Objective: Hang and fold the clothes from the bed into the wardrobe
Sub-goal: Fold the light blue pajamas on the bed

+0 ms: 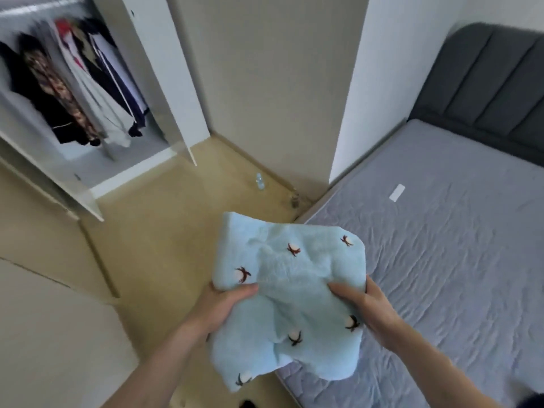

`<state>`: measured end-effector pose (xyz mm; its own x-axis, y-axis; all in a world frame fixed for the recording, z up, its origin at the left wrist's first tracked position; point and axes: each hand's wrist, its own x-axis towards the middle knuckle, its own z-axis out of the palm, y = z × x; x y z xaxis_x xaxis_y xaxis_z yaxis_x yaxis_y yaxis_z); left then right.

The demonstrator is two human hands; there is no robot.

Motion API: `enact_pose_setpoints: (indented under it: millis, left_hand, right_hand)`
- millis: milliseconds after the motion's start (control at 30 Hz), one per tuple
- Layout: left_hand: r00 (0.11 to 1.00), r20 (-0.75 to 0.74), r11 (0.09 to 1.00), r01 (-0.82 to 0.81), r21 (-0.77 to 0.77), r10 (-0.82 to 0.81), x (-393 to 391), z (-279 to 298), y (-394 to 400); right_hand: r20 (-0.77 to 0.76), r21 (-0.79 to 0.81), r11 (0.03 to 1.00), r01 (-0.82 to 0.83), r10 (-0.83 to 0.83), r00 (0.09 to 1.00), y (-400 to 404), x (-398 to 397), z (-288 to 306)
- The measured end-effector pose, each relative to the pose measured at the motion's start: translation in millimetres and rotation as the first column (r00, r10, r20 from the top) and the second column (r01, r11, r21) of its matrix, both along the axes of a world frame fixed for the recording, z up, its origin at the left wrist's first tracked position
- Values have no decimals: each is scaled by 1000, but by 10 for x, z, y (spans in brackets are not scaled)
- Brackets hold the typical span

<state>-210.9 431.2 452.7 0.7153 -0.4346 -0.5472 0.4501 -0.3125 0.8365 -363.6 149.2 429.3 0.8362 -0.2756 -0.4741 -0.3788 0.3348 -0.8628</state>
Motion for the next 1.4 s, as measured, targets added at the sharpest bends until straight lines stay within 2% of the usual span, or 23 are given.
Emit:
enact_pose_setpoints:
  millis: [200, 567, 1100, 1400]
  left_hand:
    - [972, 79, 973, -215, -80, 221, 827, 483, 867]
    - [871, 151, 881, -445, -160, 468, 2434, 984, 1807]
    - [728, 275, 778, -577, -249, 628, 5002, 1875, 2416]
    - [747, 329, 815, -518, -259, 579, 6607, 2229, 3085]
  right_hand:
    - [112, -104, 984, -144, 155, 982, 777, 1329, 506]
    - [252, -215, 906, -364, 411, 876, 1576, 3547, 1262]
    - [364, -270, 810, -521, 586, 724, 2152, 6941, 1893]
    - [378, -314, 795, -520, 607, 699, 2747, 8596, 2187]
